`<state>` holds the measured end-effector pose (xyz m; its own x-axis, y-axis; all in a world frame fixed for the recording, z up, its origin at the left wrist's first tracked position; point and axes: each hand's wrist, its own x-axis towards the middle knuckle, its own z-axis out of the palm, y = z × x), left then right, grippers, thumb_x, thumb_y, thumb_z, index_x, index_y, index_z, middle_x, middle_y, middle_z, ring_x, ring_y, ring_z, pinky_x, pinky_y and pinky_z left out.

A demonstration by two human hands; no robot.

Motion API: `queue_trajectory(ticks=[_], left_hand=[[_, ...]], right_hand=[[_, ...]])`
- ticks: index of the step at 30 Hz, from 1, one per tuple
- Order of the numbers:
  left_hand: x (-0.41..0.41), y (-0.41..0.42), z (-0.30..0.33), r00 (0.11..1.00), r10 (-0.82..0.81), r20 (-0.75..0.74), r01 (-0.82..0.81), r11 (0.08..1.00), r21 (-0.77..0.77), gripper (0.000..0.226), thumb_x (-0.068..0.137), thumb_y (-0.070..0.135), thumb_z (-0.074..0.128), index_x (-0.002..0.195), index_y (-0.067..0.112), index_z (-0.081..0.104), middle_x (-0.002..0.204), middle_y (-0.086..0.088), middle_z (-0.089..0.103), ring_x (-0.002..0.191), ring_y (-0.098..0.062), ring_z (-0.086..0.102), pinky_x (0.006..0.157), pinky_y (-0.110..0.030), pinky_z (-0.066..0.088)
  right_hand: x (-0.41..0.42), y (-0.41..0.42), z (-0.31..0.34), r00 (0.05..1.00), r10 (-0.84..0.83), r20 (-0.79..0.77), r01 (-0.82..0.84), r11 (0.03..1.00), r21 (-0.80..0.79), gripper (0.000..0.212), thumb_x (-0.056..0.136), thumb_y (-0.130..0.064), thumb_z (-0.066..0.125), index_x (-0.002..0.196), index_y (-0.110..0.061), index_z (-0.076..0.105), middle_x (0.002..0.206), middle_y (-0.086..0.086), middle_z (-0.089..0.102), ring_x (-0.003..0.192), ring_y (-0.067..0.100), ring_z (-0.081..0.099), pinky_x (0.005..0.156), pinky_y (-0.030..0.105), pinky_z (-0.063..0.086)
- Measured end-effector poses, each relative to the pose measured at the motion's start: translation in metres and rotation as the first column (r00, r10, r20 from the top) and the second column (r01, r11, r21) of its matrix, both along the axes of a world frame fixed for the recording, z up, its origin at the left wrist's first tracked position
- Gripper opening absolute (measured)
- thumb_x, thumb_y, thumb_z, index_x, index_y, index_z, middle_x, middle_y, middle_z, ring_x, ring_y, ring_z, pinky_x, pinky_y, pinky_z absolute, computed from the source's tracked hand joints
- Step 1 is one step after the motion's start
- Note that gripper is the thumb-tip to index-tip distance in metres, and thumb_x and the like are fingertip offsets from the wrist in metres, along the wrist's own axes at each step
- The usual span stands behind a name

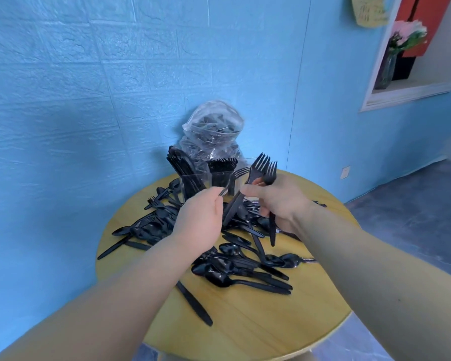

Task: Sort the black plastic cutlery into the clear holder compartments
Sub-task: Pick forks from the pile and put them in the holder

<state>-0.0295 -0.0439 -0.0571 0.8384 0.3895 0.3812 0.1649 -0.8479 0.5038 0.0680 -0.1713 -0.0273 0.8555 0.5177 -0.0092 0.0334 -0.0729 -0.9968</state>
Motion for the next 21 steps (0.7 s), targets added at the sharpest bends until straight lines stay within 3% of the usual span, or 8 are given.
queue_trajectory(ticks=[3, 6, 9, 11, 13, 17, 21], left_hand=[[0.003, -0.014, 0.002, 0.996, -0.085, -0.042, 0.08, 0.992, -0.101, 0.028, 0.102, 0.025, 0.027, 0.118, 0.022, 0.051, 0.088, 0.001, 0.065, 0.076, -0.011, 0.065, 0.068, -0.029, 0.052], [0.003, -0.018, 0.005, 0.997, -0.068, -0.028, 0.069, 0.997, 0.033, 0.023, 0.102, 0.027, 0.026, 0.108, 0.021, 0.048, 0.069, 0.0, 0.059, 0.06, -0.018, 0.058, 0.056, -0.037, 0.047], [0.0, -0.014, 0.01, 0.999, -0.011, -0.033, 0.016, 0.984, 0.176, 0.025, 0.103, 0.027, 0.025, 0.114, 0.018, 0.045, 0.06, 0.002, 0.052, 0.05, -0.015, 0.049, 0.047, -0.031, 0.034], [-0.004, -0.011, 0.012, 0.999, 0.008, -0.048, 0.002, 0.978, 0.21, 0.026, 0.103, 0.027, 0.025, 0.115, 0.017, 0.045, 0.06, 0.004, 0.05, 0.05, -0.014, 0.047, 0.046, -0.03, 0.031], [-0.008, -0.009, 0.014, 0.998, 0.003, -0.066, 0.012, 0.975, 0.224, 0.026, 0.103, 0.026, 0.026, 0.112, 0.016, 0.047, 0.061, 0.004, 0.05, 0.05, -0.015, 0.047, 0.047, -0.032, 0.034], [-0.01, -0.003, 0.024, 0.997, -0.001, -0.08, 0.009, 0.996, 0.092, 0.03, 0.103, 0.026, 0.027, 0.11, 0.017, 0.055, 0.079, 0.014, 0.055, 0.059, -0.014, 0.059, 0.057, -0.029, 0.047], [-0.009, -0.001, 0.029, 0.993, -0.058, -0.105, 0.057, 0.998, -0.021, 0.032, 0.102, 0.024, 0.026, 0.097, 0.018, 0.058, 0.073, 0.006, 0.061, 0.058, -0.016, 0.06, 0.059, -0.031, 0.049]], right_hand=[[-0.003, -0.005, 0.0, 1.0, 0.0, -0.002, 0.0, 1.0, -0.024, 0.023, 0.082, -0.016, 0.074, 0.073, -0.012, 0.053, 0.041, -0.007, 0.042, 0.045, 0.014, 0.032, 0.045, 0.021, 0.03], [-0.006, -0.011, -0.001, 1.0, 0.022, -0.015, -0.023, 0.999, -0.032, 0.018, 0.081, -0.021, 0.075, 0.08, -0.009, 0.061, 0.046, -0.008, 0.052, 0.043, 0.011, 0.035, 0.049, 0.023, 0.031], [-0.001, -0.016, 0.001, 0.998, -0.028, -0.061, 0.031, 0.999, 0.042, 0.023, 0.082, -0.03, 0.072, 0.083, -0.008, 0.065, 0.059, -0.004, 0.063, 0.043, 0.012, 0.031, 0.05, 0.025, 0.032], [0.003, -0.019, 0.005, 0.994, -0.084, -0.068, 0.092, 0.988, 0.124, 0.015, 0.087, -0.024, 0.066, 0.085, -0.01, 0.061, 0.069, 0.003, 0.065, 0.042, 0.011, 0.031, 0.048, 0.025, 0.031], [0.006, -0.022, 0.007, 0.993, -0.111, 0.03, 0.108, 0.99, 0.092, 0.008, 0.087, -0.015, 0.063, 0.081, -0.012, 0.058, 0.069, 0.003, 0.063, 0.039, 0.007, 0.033, 0.046, 0.023, 0.031], [0.005, -0.027, 0.008, 0.994, -0.026, 0.108, 0.019, 0.997, 0.07, 0.019, 0.085, -0.005, 0.066, 0.069, -0.013, 0.059, 0.051, -0.007, 0.046, 0.037, 0.006, 0.03, 0.042, 0.02, 0.028], [-0.001, -0.019, 0.006, 0.996, -0.019, 0.089, 0.005, 0.988, 0.156, 0.015, 0.085, -0.007, 0.068, 0.072, -0.012, 0.064, 0.052, -0.004, 0.049, 0.039, 0.008, 0.03, 0.04, 0.017, 0.028]])
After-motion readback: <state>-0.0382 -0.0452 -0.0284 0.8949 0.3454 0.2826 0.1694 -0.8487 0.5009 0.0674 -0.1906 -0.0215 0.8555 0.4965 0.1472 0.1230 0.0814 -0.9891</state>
